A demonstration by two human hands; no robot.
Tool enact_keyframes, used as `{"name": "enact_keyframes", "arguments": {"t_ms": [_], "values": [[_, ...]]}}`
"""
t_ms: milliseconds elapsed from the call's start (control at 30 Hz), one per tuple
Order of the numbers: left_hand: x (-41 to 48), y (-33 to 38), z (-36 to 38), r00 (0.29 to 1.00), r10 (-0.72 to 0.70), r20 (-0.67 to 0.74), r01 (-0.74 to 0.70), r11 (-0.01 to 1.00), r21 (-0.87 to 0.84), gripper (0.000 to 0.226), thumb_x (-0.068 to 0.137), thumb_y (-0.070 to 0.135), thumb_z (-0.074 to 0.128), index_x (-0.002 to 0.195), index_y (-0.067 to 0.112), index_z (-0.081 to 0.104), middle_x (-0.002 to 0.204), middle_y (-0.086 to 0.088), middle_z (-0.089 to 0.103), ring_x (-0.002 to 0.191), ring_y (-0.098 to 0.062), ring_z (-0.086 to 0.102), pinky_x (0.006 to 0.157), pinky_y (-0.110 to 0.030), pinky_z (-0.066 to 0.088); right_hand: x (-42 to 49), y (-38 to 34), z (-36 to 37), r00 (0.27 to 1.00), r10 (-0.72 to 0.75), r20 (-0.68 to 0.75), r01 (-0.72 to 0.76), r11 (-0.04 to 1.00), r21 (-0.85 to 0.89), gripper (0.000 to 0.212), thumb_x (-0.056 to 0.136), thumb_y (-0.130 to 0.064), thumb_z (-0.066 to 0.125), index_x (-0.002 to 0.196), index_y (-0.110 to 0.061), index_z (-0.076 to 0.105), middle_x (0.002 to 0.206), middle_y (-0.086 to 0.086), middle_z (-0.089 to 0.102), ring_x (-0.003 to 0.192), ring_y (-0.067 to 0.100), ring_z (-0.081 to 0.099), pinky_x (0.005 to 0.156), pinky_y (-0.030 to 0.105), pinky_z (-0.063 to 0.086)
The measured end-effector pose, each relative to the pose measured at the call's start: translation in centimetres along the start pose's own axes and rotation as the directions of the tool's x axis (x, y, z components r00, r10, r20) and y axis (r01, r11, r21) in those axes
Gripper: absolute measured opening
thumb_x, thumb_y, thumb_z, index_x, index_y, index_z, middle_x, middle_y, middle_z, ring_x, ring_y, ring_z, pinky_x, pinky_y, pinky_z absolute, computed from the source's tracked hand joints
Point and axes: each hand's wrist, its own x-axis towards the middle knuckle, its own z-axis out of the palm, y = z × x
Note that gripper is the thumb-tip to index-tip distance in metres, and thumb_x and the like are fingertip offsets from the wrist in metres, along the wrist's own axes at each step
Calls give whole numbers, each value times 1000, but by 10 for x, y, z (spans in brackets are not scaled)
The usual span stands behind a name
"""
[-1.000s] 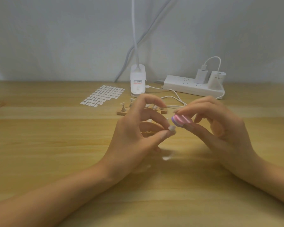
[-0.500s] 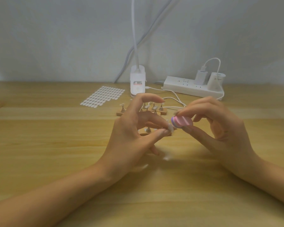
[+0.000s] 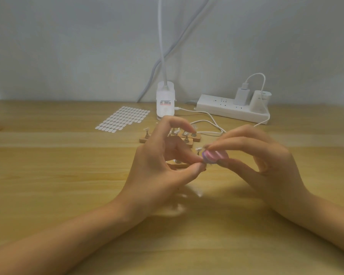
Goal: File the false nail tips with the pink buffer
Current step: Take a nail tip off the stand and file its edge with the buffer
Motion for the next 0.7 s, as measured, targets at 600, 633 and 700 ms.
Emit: {"name": "enact_keyframes", "arguments": {"t_ms": [600, 633, 700], "values": [[0, 1, 1, 1000, 7, 14, -8, 999, 32, 46, 79, 6, 85, 109, 20, 54, 73, 2, 74, 74, -13, 75, 58, -10, 46, 0, 0, -1, 1000, -10, 27, 10, 1000, -22, 21, 89, -13, 69, 110, -16, 72, 101, 5, 68, 96, 15, 66, 85, 32, 53], [0, 1, 2, 1000, 15, 15, -16, 999, 43, 45, 79, 10, 86, 110, 20, 54, 72, 4, 73, 73, -11, 74, 57, -9, 45, 0, -1, -1, 999, -32, 39, 33, 999, -26, 22, 89, -13, 69, 110, -17, 72, 102, 4, 68, 96, 15, 66, 85, 30, 53], [1, 1, 1, 1000, 17, 20, -18, 999, 47, 45, 79, 11, 85, 110, 21, 54, 73, 4, 73, 74, -11, 75, 56, -12, 46, 0, -1, -2, 999, -25, 45, 27, 999, -32, 22, 90, -13, 69, 111, -19, 71, 102, 4, 68, 96, 16, 67, 85, 31, 53]]}}
